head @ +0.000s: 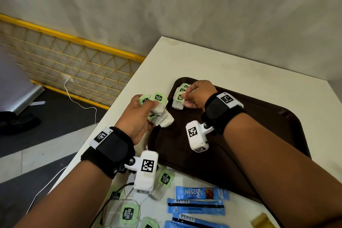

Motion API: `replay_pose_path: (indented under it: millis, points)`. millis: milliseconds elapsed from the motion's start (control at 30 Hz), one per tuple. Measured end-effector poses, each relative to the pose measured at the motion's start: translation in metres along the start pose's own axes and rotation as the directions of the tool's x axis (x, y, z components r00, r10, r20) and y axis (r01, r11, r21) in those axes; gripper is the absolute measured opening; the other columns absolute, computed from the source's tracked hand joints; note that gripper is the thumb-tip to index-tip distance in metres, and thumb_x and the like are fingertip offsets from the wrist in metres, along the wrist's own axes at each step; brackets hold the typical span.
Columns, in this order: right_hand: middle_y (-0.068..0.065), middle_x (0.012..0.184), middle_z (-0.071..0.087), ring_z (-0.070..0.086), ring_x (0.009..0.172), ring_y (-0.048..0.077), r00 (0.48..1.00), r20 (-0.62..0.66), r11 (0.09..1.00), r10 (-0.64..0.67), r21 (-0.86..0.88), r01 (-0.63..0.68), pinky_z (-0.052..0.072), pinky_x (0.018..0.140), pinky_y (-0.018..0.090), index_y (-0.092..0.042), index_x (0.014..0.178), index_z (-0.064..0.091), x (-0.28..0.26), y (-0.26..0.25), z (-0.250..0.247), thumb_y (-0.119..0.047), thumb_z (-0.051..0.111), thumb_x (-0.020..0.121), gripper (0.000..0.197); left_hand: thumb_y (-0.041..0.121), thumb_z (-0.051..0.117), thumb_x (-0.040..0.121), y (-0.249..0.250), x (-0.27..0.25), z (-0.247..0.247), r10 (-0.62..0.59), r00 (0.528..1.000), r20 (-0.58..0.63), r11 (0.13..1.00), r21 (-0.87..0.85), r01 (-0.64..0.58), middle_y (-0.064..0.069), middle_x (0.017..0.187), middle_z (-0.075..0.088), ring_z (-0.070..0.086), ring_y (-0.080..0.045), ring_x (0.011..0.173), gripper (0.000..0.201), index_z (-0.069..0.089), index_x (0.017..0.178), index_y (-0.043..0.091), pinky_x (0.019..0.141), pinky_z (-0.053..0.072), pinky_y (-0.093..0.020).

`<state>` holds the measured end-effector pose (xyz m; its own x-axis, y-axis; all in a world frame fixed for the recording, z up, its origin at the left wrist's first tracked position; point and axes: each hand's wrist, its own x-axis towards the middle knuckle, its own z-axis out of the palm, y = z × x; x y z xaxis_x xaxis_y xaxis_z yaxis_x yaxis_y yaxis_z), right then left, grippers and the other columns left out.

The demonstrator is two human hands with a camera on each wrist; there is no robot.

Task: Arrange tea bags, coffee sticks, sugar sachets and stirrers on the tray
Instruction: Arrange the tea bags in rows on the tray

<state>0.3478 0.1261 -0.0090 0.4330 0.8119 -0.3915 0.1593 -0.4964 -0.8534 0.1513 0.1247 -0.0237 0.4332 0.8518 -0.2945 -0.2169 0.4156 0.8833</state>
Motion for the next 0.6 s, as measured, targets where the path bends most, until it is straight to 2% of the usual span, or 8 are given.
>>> replay_pose_path:
  millis: [67,167,267,333,367,433,500,600]
  points:
    - [0.011,0.065,0.061,0.061,0.052,0.018,1.000,0.005,0.999,0.013,0.036,-0.013,0.057,0.056,0.028,-0.008,0.075,0.049,-0.001,-0.003,0.001,0.007,0.065,0.083,0.023,0.004,0.057,0.082,-0.001,0.000,-0.001,-0.003,1.000,0.011,1.000,-0.009,0.003,-0.010,0.086,0.061,0.065,-0.019,0.066,0.026,0.047,0.104,0.014,0.067,0.049,-0.036]
    - [0.013,0.068,0.063,0.063,0.049,0.019,0.999,0.001,0.999,0.043,0.026,-0.043,0.058,0.054,0.030,-0.007,0.077,0.050,-0.001,-0.004,0.005,0.007,0.063,0.084,0.021,0.003,0.054,0.090,0.000,0.000,-0.001,-0.004,1.000,0.009,1.000,-0.014,0.005,-0.010,0.090,0.063,0.068,-0.016,0.067,0.019,0.049,0.102,0.016,0.069,0.051,-0.036]
    - [0.013,0.074,0.067,0.064,0.056,0.020,0.999,-0.021,0.955,-0.035,-0.295,0.027,0.058,0.056,0.029,-0.011,0.071,0.055,0.002,-0.002,0.006,-0.008,0.071,0.080,0.018,0.006,0.054,0.093,-0.001,0.001,0.000,-0.008,1.000,0.006,1.000,-0.009,0.008,-0.012,0.105,0.065,0.071,-0.018,0.077,0.022,0.049,0.113,0.013,0.064,0.056,-0.034]
    - [0.012,0.070,0.065,0.059,0.055,0.021,0.994,-0.019,0.911,-0.106,-0.403,0.089,0.053,0.058,0.031,-0.014,0.064,0.053,-0.001,-0.003,0.005,-0.020,0.071,0.081,0.025,0.008,0.055,0.093,-0.002,0.002,0.000,-0.010,1.000,-0.006,1.000,-0.005,0.010,-0.015,0.117,0.063,0.070,-0.024,0.090,0.034,0.044,0.125,0.011,0.065,0.057,-0.036]
    - [0.012,0.069,0.063,0.056,0.053,0.021,0.991,-0.005,0.928,-0.133,-0.352,0.123,0.050,0.055,0.031,-0.012,0.066,0.055,-0.004,-0.004,0.005,-0.024,0.069,0.083,0.026,0.009,0.056,0.093,-0.002,0.003,0.001,-0.008,1.000,-0.010,1.000,0.004,0.008,-0.016,0.121,0.062,0.069,-0.027,0.096,0.036,0.043,0.127,0.010,0.067,0.057,-0.037]
    - [0.007,0.070,0.060,0.049,0.049,0.015,0.986,0.067,0.974,-0.155,-0.159,0.164,0.042,0.045,0.025,-0.007,0.079,0.064,-0.010,-0.006,0.005,-0.031,0.066,0.087,0.025,0.010,0.057,0.094,-0.003,0.004,0.003,0.000,1.000,-0.008,1.000,0.015,0.000,-0.017,0.123,0.061,0.067,-0.031,0.103,0.034,0.044,0.124,0.011,0.070,0.057,-0.039]
    - [0.003,0.073,0.060,0.047,0.051,0.011,0.972,0.193,0.985,-0.135,-0.085,0.153,0.037,0.043,0.021,-0.007,0.089,0.067,-0.017,-0.006,0.004,-0.034,0.066,0.087,0.027,0.012,0.056,0.095,-0.004,0.006,0.005,0.014,1.000,0.000,1.000,0.026,-0.014,-0.017,0.120,0.062,0.067,-0.031,0.102,0.026,0.046,0.118,0.013,0.072,0.058,-0.040]
    - [0.003,0.073,0.061,0.051,0.055,0.010,0.947,0.288,0.983,-0.145,-0.065,0.170,0.039,0.046,0.020,-0.012,0.080,0.064,-0.021,-0.003,0.003,-0.022,0.073,0.081,0.013,0.015,0.057,0.095,-0.005,0.008,0.008,0.022,0.999,0.025,1.000,0.018,-0.022,-0.015,0.117,0.063,0.069,-0.025,0.097,0.028,0.045,0.120,0.011,0.072,0.059,-0.038]
